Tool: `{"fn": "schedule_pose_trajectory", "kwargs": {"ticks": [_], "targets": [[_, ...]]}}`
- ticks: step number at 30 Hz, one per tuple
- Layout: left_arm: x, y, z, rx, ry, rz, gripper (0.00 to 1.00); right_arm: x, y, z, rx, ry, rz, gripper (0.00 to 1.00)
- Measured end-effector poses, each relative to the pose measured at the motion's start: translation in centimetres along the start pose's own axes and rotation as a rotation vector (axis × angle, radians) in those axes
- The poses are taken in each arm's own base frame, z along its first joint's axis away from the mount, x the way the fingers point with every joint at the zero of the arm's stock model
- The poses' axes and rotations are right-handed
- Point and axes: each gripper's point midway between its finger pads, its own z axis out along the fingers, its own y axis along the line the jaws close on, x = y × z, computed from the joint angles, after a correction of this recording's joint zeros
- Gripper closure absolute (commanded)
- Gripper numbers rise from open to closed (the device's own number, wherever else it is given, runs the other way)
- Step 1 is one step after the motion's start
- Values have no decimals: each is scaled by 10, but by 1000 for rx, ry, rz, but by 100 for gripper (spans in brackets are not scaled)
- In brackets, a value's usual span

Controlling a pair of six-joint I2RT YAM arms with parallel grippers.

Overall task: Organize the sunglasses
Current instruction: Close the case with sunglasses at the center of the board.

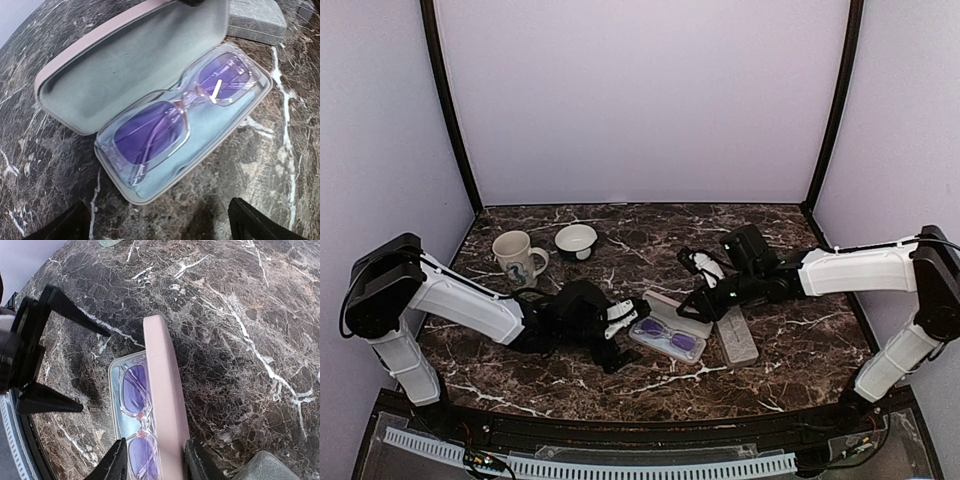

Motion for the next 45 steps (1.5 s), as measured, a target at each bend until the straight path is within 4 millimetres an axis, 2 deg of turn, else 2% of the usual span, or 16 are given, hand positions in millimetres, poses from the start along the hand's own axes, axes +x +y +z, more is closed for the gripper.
{"fn": "schedule_pose_trajectory", "kwargs": {"ticks": [6,14,28,35,45], "targets": [[7,11,4,7,21,-60,3,3,-1,4,-2,13,9,63],[15,3,8,52,46,-80,13,3,-1,6,-6,18,19,71],[10,0,25,81,51,-161,29,2,2,8,-24,17,29,81],[5,6,26,37,28,-260,31,2,5,9,-24,13,24,83],[5,1,30,-7,5,-370,32,1,15,14,11,7,-11,85]]}}
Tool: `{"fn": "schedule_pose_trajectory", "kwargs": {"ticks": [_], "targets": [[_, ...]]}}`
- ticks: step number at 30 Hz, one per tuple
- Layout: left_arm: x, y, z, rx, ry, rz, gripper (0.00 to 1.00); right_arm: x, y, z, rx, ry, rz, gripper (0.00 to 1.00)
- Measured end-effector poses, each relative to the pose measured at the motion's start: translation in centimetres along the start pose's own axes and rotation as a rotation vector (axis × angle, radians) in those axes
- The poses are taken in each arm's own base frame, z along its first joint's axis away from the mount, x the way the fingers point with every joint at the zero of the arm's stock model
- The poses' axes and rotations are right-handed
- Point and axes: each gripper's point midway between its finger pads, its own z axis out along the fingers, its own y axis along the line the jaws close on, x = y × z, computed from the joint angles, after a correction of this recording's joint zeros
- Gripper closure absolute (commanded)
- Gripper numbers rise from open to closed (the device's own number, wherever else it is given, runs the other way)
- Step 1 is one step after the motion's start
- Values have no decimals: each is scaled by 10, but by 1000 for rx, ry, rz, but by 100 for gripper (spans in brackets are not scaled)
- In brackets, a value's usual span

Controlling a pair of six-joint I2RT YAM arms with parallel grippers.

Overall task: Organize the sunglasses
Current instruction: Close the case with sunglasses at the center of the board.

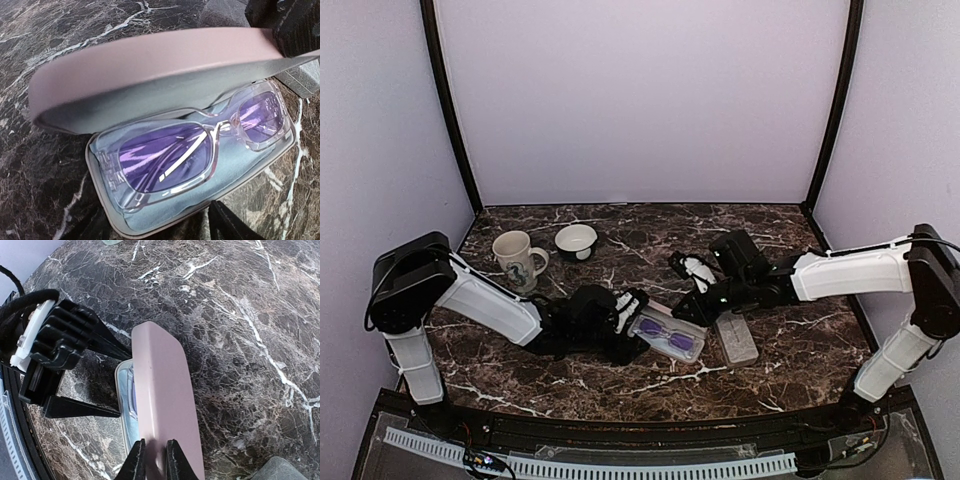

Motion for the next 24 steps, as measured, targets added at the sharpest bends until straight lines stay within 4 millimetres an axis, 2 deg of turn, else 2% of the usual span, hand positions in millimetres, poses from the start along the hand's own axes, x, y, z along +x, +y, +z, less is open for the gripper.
{"fn": "schedule_pose_trajectory", "kwargs": {"ticks": [15,24], "targets": [[1,-1,-1,-26,-39,-61,32,0,12,11,11,-12,4,86],[1,-1,-1,-33,-51,-68,32,9,23,18,-14,-14,16,86]]}}
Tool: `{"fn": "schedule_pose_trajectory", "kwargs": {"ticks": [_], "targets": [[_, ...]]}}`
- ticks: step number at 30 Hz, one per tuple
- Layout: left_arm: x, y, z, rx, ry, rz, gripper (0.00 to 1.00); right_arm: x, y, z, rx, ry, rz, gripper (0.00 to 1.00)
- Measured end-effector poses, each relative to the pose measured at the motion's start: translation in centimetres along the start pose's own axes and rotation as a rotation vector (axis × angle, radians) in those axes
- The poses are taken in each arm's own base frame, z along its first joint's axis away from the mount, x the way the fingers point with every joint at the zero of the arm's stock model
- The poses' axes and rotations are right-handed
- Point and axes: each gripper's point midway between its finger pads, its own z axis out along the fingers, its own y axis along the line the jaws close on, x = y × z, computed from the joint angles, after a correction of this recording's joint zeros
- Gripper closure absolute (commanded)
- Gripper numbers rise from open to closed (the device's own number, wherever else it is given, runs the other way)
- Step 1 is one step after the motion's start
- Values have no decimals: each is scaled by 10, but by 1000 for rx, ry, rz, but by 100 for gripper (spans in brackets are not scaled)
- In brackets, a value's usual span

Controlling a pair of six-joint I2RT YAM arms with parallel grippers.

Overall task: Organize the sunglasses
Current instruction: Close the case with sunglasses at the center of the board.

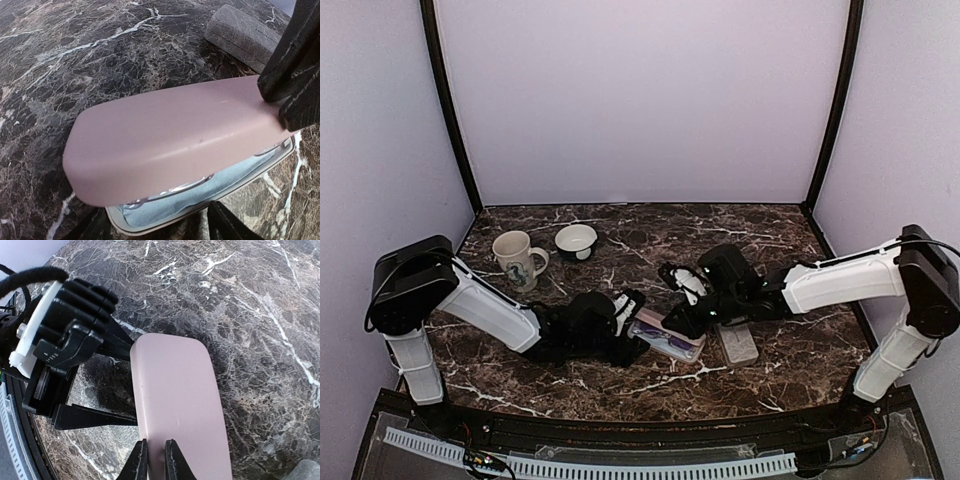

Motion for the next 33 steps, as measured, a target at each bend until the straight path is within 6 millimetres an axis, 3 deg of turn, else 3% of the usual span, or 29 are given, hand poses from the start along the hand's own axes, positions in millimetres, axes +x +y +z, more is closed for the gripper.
{"fn": "schedule_pose_trajectory", "kwargs": {"ticks": [9,15,16,23,26,33], "targets": [[1,-3,-1,2,-7,-8,31,22,7,5,-22,59,12,85],[6,-6,-6,10,-5,-5,30,27,5,5,-12,80,16,78],[8,-6,-8,11,-3,-6,30,28,4,4,-8,83,17,75],[20,-6,-26,12,36,-5,22,22,-2,-13,55,72,-2,20],[21,-3,-37,2,46,1,17,25,-6,-18,91,97,-18,1],[7,2,-53,-34,15,29,13,31,-15,-22,176,192,-60,0]]}}
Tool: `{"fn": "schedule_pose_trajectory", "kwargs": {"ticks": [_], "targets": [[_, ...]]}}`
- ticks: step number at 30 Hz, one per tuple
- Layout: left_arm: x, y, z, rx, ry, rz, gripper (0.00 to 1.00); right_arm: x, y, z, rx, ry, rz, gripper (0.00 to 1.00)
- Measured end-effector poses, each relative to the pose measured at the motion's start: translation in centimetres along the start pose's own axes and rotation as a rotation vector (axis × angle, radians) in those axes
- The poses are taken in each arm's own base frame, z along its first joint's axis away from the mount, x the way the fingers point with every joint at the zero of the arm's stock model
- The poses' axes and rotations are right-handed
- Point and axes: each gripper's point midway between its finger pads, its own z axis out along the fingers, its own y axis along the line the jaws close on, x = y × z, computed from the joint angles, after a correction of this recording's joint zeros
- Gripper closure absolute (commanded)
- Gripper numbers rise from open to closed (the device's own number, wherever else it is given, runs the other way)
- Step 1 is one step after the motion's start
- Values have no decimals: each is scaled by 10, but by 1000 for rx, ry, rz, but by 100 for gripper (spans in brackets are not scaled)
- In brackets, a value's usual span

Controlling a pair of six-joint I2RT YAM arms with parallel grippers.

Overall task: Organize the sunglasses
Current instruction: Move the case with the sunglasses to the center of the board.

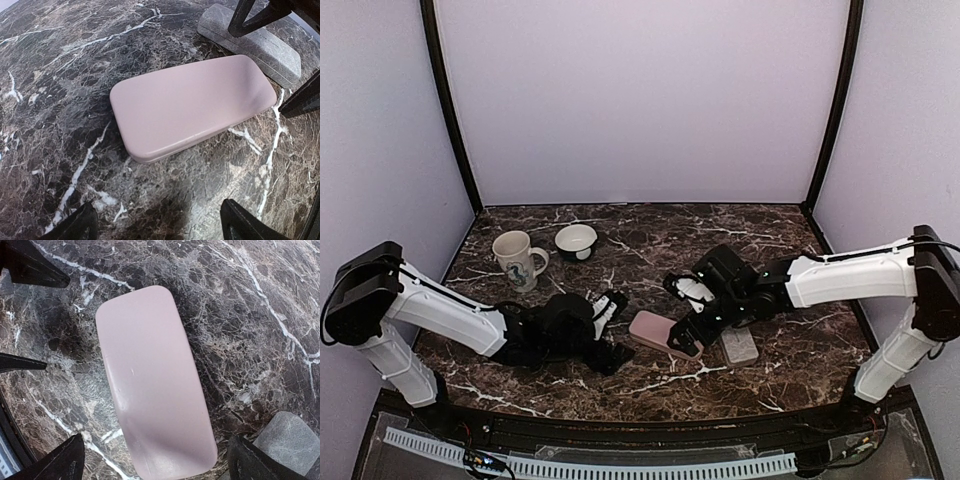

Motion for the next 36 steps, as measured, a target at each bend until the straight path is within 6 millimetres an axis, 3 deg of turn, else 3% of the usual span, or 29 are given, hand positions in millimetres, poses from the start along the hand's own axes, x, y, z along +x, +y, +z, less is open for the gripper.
{"fn": "schedule_pose_trajectory", "kwargs": {"ticks": [6,13,23,29,33,36], "targets": [[1,3,-1,-16,5,13,12,7,-4,16,51,110,-57,0],[1,3,-1,-15,5,13,12,33,-13,36,92,254,-98,1],[1,3,-1,-14,6,13,12,41,-16,38,94,297,-135,22],[1,2,-1,-12,6,13,12,43,-13,38,79,302,-149,42],[1,2,-1,-11,6,13,12,42,-13,37,75,302,-158,46],[1,2,-1,-12,6,13,12,42,-12,37,67,301,-165,40]]}}
